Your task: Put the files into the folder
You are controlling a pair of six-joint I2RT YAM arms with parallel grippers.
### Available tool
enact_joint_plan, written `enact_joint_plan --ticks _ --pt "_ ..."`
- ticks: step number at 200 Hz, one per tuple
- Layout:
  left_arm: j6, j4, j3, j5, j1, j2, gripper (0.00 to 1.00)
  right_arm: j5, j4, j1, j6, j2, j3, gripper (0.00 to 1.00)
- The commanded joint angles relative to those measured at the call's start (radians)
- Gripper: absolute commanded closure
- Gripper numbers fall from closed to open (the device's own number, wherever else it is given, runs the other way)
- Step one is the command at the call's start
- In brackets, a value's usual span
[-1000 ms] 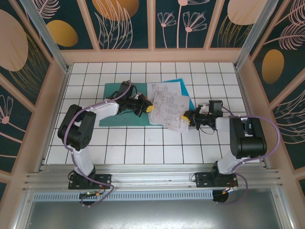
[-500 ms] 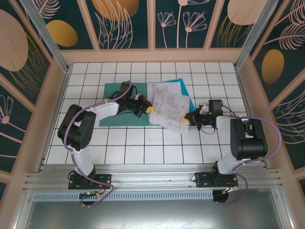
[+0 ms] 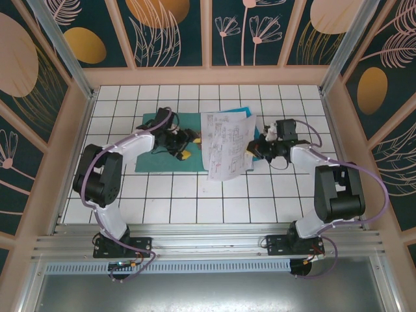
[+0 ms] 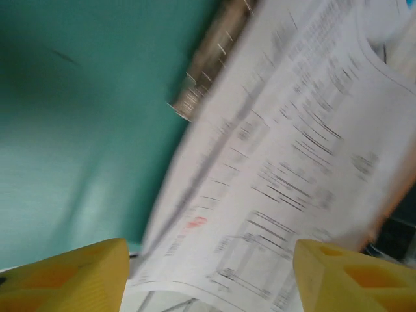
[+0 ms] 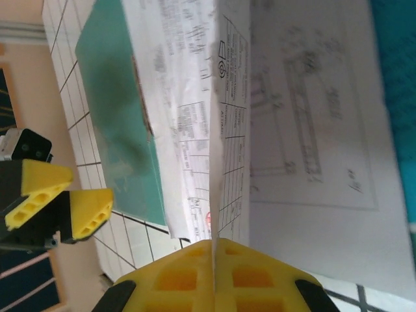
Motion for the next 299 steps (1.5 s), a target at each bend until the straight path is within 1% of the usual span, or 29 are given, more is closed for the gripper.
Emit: enact_joint_plan --ticks 1,28,52,53,56,59,77,110,135,172,206,236,260,288,299 --pt "0.105 -0.18 -0.004 -0.192 0.083 -0.077 0.26 0.114 -0.094 0.051 -0.141 -0.038 0.076 1.0" --pt "0.126 -0.183 -0.074 -0.263 0.199 -0.126 0.21 0.186 -0.148 0.136 -0.253 -0.05 0.172 1.0" --pt "0.138 -0.164 -0.109 -0.299 0.272 -0.131 0.19 0.245 -0.189 0.213 -0.327 -0.058 0.259 1.0" --pt "0.139 -0.162 -0.11 -0.301 0.274 -0.131 0.18 0.247 -0.19 0.215 -0.329 -0.059 0.264 1.0" --pt "0.14 -0.157 -0.114 -0.303 0.281 -0.133 0.12 0.251 -0.192 0.224 -0.333 -0.06 0.273 1.0" --pt "0.141 -0.15 -0.117 -0.306 0.288 -0.133 0.1 0.255 -0.194 0.232 -0.339 -0.062 0.282 1.0" --pt "0.143 -0.096 -0.14 -0.297 0.327 -0.132 0.09 0.274 -0.191 0.277 -0.36 -0.076 0.326 1.0" --pt "0.111 0.037 -0.208 -0.237 0.385 -0.117 0.05 0.249 -0.169 0.332 -0.363 -0.076 0.403 1.0" --pt "0.113 0.059 -0.212 -0.224 0.39 -0.092 0.05 0.206 -0.123 0.34 -0.326 -0.04 0.444 1.0" --pt "0.137 0.024 -0.213 -0.253 0.391 -0.09 0.04 0.161 -0.017 0.34 -0.257 0.063 0.504 1.0" --pt "0.161 -0.015 -0.213 -0.29 0.393 -0.111 0.04 0.182 0.084 0.336 -0.225 0.165 0.545 1.0" --pt "0.198 -0.071 -0.207 -0.339 0.4 -0.125 0.03 0.193 0.188 0.329 -0.23 0.235 0.549 1.0" --pt "0.239 -0.107 -0.196 -0.379 0.404 -0.12 0.02 0.191 0.234 0.323 -0.249 0.282 0.543 1.0" --pt "0.257 -0.086 -0.213 -0.354 0.408 -0.097 0.01 0.16 0.3 0.309 -0.246 0.303 0.5 1.0" --pt "0.247 -0.065 -0.257 -0.339 0.408 -0.098 0.01 0.146 0.327 0.304 -0.239 0.301 0.478 1.0"
